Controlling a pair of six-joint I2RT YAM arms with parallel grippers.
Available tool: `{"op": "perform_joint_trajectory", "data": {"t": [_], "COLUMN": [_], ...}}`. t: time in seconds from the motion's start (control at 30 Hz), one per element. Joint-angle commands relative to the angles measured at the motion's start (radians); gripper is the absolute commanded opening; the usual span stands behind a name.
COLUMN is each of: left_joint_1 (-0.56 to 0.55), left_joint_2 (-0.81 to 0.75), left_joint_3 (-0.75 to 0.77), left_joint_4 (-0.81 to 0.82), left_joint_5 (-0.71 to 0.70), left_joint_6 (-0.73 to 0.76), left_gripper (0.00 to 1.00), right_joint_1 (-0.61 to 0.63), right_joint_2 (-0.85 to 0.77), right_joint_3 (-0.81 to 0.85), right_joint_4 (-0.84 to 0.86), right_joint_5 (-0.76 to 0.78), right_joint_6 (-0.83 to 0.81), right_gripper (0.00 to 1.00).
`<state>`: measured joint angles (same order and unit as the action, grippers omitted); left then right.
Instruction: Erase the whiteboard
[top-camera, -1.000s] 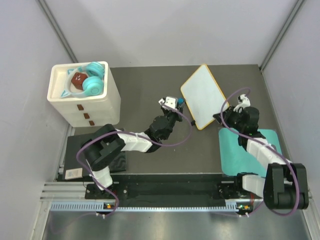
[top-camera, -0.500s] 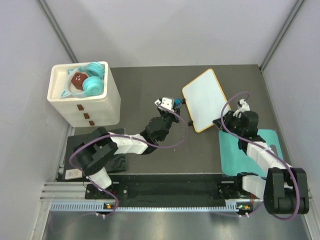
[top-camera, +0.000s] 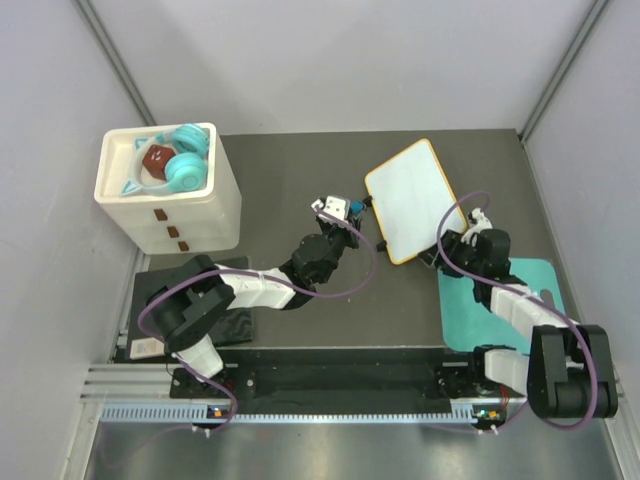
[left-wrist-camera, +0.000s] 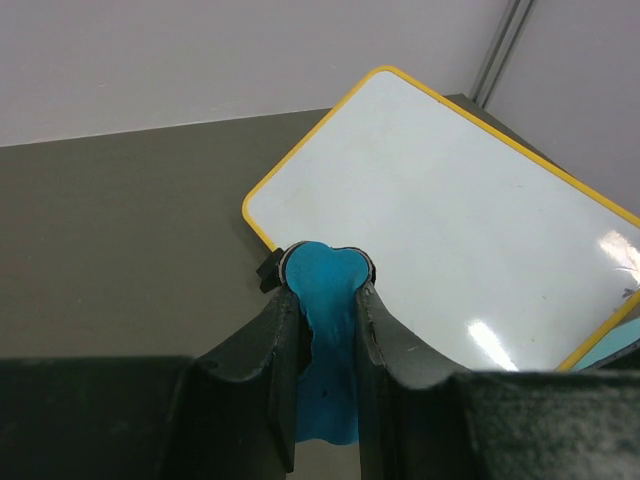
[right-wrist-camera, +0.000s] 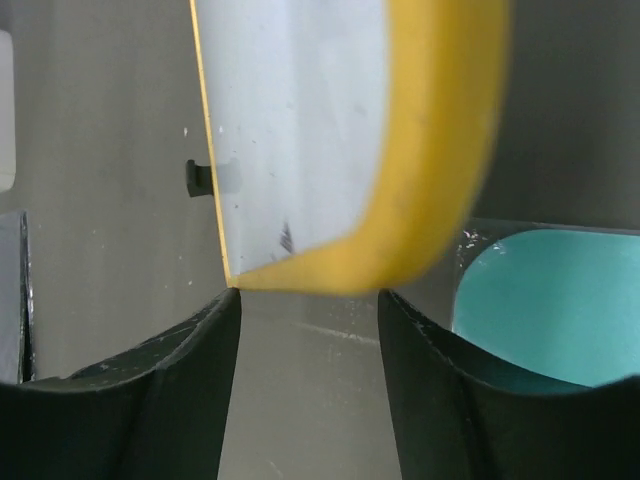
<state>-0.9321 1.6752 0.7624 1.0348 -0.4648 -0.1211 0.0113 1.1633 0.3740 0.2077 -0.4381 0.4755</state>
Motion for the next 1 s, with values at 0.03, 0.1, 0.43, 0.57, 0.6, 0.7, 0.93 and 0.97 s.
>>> {"op": "perform_joint_trajectory", "data": {"t": [0.03,0.1,0.43,0.57,0.6,0.7,0.93,0.97], "left_joint_1": [0.001,0.001,0.003,0.024,0.042,0.103,0.191,0.191], "left_joint_2": [-0.031,-0.034,-0.043,-0.017,-0.011,0.015,0.009,0.003], "left_joint_3": [-0.003,0.011,0.219,0.267,0.27,0.275,0.216,0.213], "left_joint_4": [-0.002,-0.065,-0.755,-0.935,-0.949,-0.975,-0.912,-0.909], "left_joint_5": [-0.012,-0.021,-0.11,-0.071,-0.055,0.085,0.282,0.284], "left_joint_6": [-0.003,-0.014,-0.267,-0.331,-0.342,-0.385,-0.424,-0.416], "left_gripper": [0.0,0.0,0.0,0.0,0.0,0.05,0.98,0.99], "right_joint_1": [0.007,0.009,0.007,0.009,0.007,0.007,0.007,0.009], "right_joint_2": [-0.1,-0.151,-0.348,-0.404,-0.412,-0.435,-0.471,-0.476], "right_joint_3": [-0.023,-0.032,-0.033,-0.038,-0.041,-0.043,-0.053,-0.056], "right_joint_4": [-0.025,-0.037,-0.194,-0.263,-0.271,-0.289,-0.298,-0.295], "right_joint_5": [0.058,0.059,0.05,0.065,0.071,0.082,0.127,0.13], "right_joint_6": [-0.028,-0.028,-0.012,-0.026,-0.029,-0.032,-0.022,-0.021], "right_gripper": [0.64,0.7,0.76,0.85,0.86,0.87,0.99,0.99]}}
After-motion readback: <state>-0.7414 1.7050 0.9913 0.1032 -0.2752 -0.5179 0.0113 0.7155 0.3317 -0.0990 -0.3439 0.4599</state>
